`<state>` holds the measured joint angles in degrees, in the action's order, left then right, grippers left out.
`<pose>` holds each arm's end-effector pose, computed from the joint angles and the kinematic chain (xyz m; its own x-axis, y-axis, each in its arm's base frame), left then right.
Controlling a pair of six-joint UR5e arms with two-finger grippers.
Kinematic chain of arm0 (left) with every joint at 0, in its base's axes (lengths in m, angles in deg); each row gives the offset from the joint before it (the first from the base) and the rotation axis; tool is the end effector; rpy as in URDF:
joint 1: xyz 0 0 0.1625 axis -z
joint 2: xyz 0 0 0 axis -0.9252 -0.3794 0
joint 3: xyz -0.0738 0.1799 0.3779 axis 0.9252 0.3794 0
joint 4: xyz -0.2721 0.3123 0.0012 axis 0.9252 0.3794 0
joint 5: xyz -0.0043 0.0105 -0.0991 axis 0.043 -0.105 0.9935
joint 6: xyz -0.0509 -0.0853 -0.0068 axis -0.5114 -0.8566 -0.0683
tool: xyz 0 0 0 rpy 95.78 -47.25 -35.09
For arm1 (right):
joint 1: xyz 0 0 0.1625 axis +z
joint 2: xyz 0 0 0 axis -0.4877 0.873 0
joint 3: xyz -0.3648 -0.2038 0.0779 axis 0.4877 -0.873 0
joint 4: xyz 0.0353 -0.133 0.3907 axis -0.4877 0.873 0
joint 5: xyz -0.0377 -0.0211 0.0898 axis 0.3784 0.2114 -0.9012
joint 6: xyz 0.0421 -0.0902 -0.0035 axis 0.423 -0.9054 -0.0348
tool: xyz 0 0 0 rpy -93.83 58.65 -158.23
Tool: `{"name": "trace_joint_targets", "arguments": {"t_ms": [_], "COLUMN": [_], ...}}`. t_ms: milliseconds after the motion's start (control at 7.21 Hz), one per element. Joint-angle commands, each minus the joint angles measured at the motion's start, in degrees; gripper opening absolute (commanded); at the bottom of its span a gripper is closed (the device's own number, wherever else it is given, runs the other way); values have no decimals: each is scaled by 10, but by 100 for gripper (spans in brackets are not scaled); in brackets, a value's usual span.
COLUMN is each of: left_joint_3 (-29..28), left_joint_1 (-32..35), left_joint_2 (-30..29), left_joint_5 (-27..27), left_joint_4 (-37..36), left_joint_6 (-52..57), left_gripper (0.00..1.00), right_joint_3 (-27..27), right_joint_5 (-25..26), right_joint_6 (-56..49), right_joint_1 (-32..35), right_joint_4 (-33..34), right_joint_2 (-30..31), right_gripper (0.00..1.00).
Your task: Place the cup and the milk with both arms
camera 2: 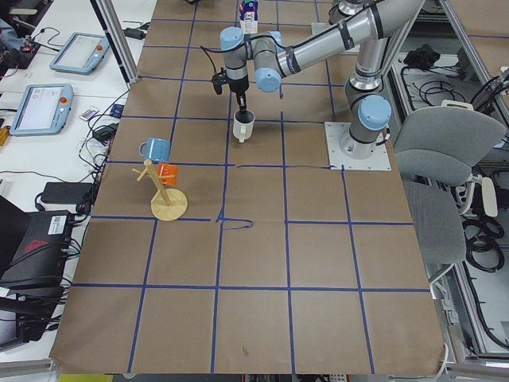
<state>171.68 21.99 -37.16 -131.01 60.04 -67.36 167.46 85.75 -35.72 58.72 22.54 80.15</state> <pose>-0.1237 -0.5069 0.2826 -0.9633 -0.2525 -0.0906 -0.2593 0.9630 0.0734 0.1149 -0.4900 0.4715 -0.9999 -0.0094 0.0057 -0.0094 0.9999 0.0082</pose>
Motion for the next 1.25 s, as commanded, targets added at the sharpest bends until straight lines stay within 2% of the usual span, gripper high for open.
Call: {"name": "trace_joint_targets", "arguments": {"t_ms": [0, 277, 555, 832, 1109], "left_joint_3": [-57, -105, -162, -233, -248], "left_joint_1": [53, 109, 138, 181, 213], "left_joint_2": [-29, -76, -124, -170, -180], "left_joint_5": [51, 62, 67, 84, 106], "left_joint_4": [2, 3, 1, 8, 31], "left_joint_6": [-150, -294, -435, -529, -560], "left_gripper": [0, 0, 0, 0, 0], "right_joint_3": [0, 1, 1, 1, 1], "right_joint_5": [0, 0, 0, 0, 0], "right_joint_6": [-1, -1, -1, -1, -1], "right_joint_1": [1, 1, 0, 0, 0], "right_joint_4": [-1, -2, -2, -2, -1], "right_joint_2": [0, -1, 0, -1, -1], "right_gripper": [100, 100, 100, 100, 100]}}
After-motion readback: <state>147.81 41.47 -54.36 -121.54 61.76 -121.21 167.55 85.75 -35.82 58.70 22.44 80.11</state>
